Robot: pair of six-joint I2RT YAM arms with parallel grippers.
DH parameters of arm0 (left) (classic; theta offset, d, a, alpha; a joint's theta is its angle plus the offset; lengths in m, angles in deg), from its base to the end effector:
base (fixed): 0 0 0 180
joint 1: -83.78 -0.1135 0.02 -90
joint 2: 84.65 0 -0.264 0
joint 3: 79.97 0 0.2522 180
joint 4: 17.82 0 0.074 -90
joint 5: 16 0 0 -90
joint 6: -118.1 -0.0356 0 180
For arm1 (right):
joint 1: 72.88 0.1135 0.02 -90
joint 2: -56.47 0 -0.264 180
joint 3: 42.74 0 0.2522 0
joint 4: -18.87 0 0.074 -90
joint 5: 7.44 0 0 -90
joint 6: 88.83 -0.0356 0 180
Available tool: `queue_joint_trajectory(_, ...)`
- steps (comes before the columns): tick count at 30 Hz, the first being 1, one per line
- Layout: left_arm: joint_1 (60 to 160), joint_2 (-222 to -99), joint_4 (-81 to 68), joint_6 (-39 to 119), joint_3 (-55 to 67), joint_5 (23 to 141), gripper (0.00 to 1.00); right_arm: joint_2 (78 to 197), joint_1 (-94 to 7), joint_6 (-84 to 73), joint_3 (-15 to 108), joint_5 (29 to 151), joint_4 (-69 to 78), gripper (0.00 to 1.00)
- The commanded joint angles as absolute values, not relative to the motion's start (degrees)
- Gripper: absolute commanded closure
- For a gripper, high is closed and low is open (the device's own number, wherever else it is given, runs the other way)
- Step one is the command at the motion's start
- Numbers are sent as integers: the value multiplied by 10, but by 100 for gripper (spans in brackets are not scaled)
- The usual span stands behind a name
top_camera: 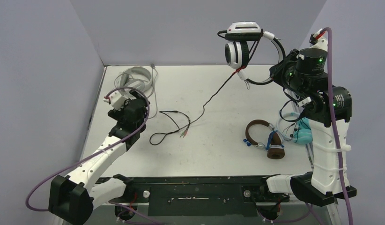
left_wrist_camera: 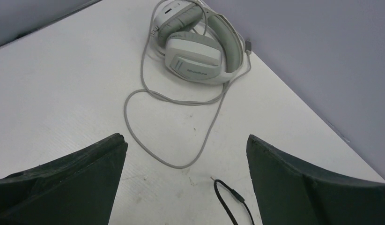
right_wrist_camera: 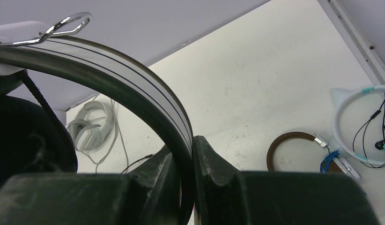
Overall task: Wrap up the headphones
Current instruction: Wrap the headphones cable around the headphones.
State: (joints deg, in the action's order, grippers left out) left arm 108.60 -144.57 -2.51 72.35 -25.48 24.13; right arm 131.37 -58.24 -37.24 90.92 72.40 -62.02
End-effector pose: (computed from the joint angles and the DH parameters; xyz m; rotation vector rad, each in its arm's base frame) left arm 0.2196 -0.0716 0.2837 -0.8321 1.5974 -0.0146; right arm 0.1787 0.0402 0.5429 0.5217 1.9060 0.4358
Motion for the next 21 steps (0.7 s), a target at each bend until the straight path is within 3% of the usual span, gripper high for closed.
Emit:
queue_joint_trajectory(1,1074,-1468,80,718,-204,241,3,1306,-585,-390,916,738,-548,100)
queue_joint_trajectory(5,1086,-1441,-170,556,-271,579,3,1306,-585,-387,913,742,-547,100)
queue_joint_trajectory(11,1119,-1471,-398,484,-328,821,7,1306,-585,-386,907,756,-542,100)
queue_joint_trajectory(21,1238,-1579,-508,317,-306,903,11,1311,-585,-385,910,789,-549,100)
